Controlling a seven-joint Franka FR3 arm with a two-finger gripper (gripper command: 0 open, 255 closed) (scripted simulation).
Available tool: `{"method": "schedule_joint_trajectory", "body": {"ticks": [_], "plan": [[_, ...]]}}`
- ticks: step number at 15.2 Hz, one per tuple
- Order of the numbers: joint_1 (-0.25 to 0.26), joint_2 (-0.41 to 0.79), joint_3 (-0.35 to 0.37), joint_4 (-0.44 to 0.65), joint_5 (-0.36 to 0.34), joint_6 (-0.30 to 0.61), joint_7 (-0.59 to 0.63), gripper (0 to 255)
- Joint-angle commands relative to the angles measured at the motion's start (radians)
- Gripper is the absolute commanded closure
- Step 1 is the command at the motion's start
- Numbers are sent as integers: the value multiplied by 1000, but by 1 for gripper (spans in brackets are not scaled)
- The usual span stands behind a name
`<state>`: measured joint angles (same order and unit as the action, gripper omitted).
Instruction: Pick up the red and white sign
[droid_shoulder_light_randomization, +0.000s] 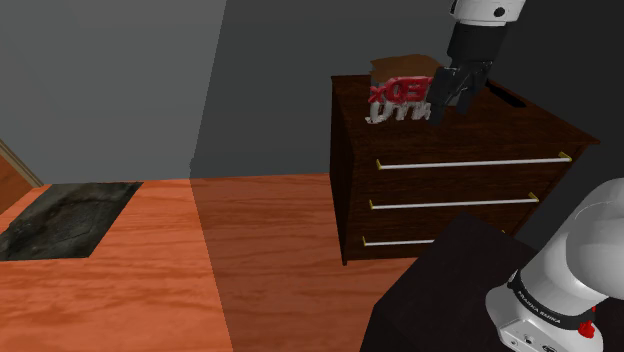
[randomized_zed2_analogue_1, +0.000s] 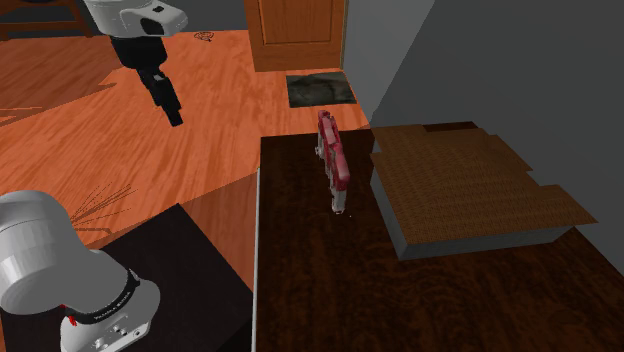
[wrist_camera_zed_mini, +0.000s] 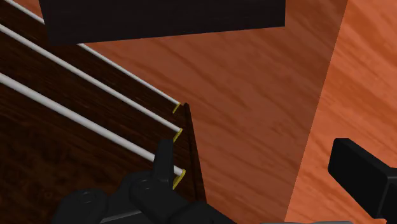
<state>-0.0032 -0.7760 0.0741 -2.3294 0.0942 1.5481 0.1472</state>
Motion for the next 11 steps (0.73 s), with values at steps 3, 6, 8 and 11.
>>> {"method": "schedule_joint_trajectory", "body": {"ticks": [3,6,8,11], "plan": [[4,21,-53,4,-40,15,-106,0],[12,68,-131,26,-95,42,-263,0],[19,109,-181,49,-126,62,-366,0],[33,183,-253,99,-162,92,-520,0]]}}
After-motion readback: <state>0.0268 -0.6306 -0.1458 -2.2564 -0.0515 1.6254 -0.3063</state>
